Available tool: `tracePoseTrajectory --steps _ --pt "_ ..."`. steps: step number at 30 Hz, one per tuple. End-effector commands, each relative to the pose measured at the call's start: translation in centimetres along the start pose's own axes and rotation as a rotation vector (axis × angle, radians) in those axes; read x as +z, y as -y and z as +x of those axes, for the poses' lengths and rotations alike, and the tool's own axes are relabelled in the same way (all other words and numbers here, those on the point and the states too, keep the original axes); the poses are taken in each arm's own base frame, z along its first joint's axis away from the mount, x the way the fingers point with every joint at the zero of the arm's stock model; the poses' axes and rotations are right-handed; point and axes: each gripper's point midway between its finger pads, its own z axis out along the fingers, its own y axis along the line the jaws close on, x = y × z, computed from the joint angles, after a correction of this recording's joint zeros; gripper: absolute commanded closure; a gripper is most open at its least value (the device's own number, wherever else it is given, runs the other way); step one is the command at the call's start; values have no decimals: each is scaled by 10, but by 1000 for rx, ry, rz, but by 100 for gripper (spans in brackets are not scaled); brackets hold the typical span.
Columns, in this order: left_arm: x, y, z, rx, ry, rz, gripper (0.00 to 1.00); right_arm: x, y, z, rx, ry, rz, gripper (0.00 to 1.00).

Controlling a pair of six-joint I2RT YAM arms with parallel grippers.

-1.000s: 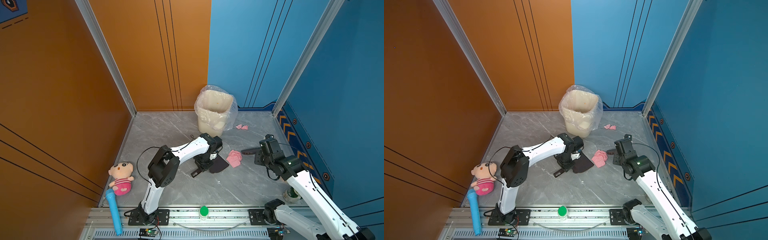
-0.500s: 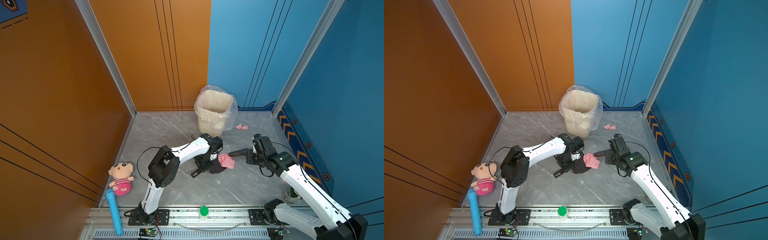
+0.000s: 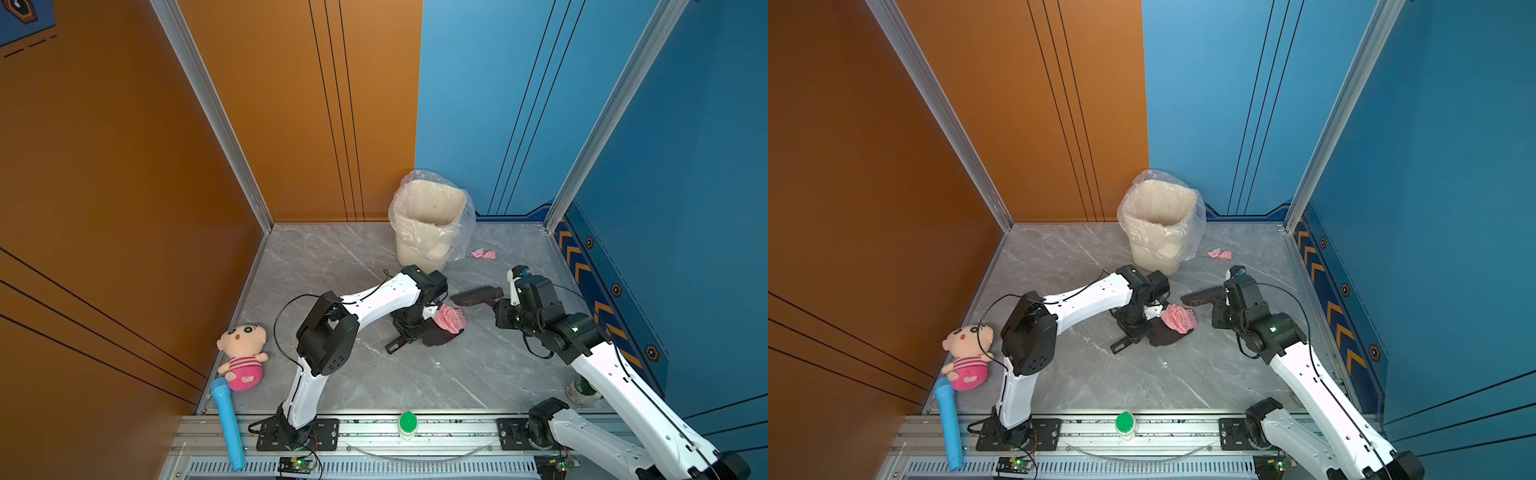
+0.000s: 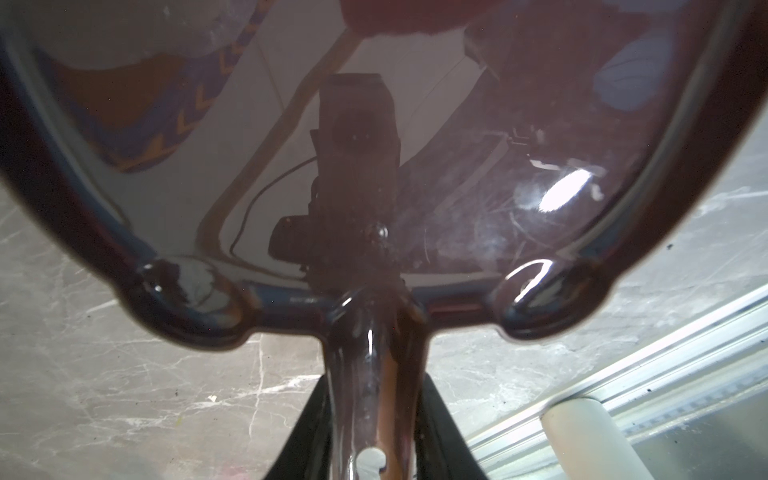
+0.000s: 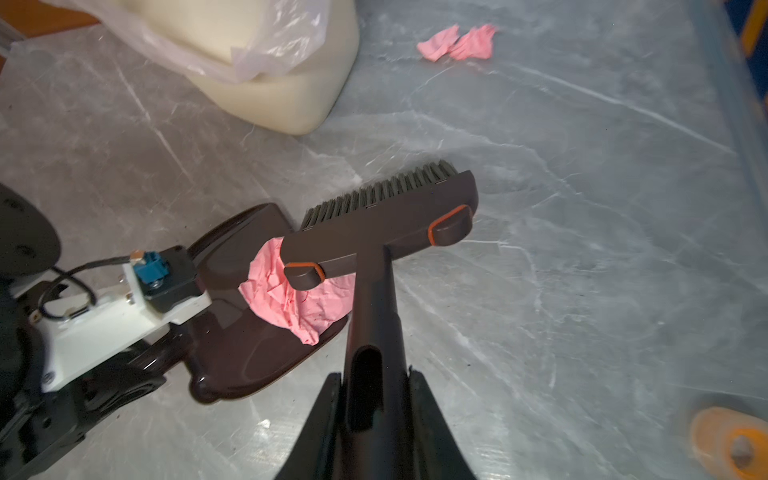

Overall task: Sweep away the paper scraps from the table
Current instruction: 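Sweep the pink scraps with the right gripper's brush into the dustpan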

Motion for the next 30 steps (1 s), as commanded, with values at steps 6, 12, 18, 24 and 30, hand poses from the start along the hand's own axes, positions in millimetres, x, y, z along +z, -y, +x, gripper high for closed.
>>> tracePoseTrajectory --steps 6,12,18,24,30 --pt "2 4 -1 22 -14 11 100 -9 13 0 -51 -32 50 100" --pt "7 4 -2 23 -27 15 100 3 -14 14 -109 -111 -70 100" --pt "9 7 -4 24 -28 31 100 5 -46 24 -174 -152 -215 100" --pt "2 11 -10 21 6 53 100 -4 -53 17 -186 -99 -251 100" --pt "-11 6 -13 7 64 39 100 -18 -32 2 -141 -5 -180 100"
